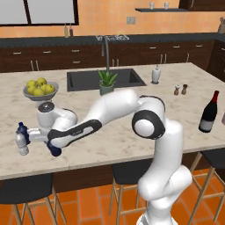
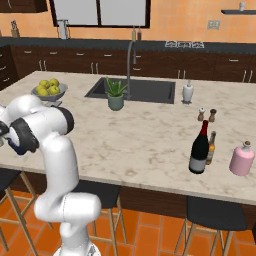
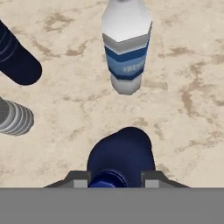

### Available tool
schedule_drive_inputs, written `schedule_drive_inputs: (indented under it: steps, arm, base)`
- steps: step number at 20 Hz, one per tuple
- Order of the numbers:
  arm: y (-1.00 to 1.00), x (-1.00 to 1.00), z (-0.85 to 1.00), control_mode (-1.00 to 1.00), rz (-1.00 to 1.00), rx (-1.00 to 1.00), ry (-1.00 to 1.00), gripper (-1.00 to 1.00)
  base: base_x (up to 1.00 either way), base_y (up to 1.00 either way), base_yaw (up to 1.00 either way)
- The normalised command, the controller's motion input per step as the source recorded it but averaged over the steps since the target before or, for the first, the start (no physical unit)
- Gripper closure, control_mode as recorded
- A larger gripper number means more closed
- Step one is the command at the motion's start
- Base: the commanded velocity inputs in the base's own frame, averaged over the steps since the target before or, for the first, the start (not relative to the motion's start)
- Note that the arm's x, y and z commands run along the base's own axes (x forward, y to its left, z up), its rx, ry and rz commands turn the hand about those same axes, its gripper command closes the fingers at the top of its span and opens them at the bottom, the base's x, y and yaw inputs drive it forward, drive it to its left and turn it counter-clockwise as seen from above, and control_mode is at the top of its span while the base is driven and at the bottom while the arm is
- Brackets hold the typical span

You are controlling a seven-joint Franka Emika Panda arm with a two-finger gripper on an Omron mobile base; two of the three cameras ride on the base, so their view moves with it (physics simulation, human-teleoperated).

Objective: Move the plastic bottles in the middle to the plastics group, and the glass bottles in the middle to the glass group.

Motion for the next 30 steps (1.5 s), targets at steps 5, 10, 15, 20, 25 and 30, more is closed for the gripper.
schedule_drive_inputs:
  steps: [5, 10, 15, 20, 25, 30]
  arm:
    - [-0.24, 0.03, -0.24, -1.0, -0.01, 0.0, 0.0, 1.0]
    - [-0.59, 0.0, -0.31, -1.0, 0.0, 0.0, 0.0, 1.0]
    - [-0.51, 0.0, -0.29, -1.0, 0.0, 0.02, 0.0, 1.0]
    - [-0.19, 0.06, -0.29, -1.0, 0.0, 0.08, 0.0, -1.0]
    - [-0.22, 0.02, -0.07, -1.0, 0.02, 0.1, 0.0, -1.0]
    - [-0.05, 0.03, 0.29, -1.0, 0.04, 0.15, 0.0, -1.0]
  base:
    - [0.0, 0.0, 0.0]
    - [0.0, 0.0, 0.0]
    - [0.0, 0.0, 0.0]
    - [0.0, 0.0, 0.0]
    - [0.0, 0.0, 0.0]
    - [0.0, 0.0, 0.0]
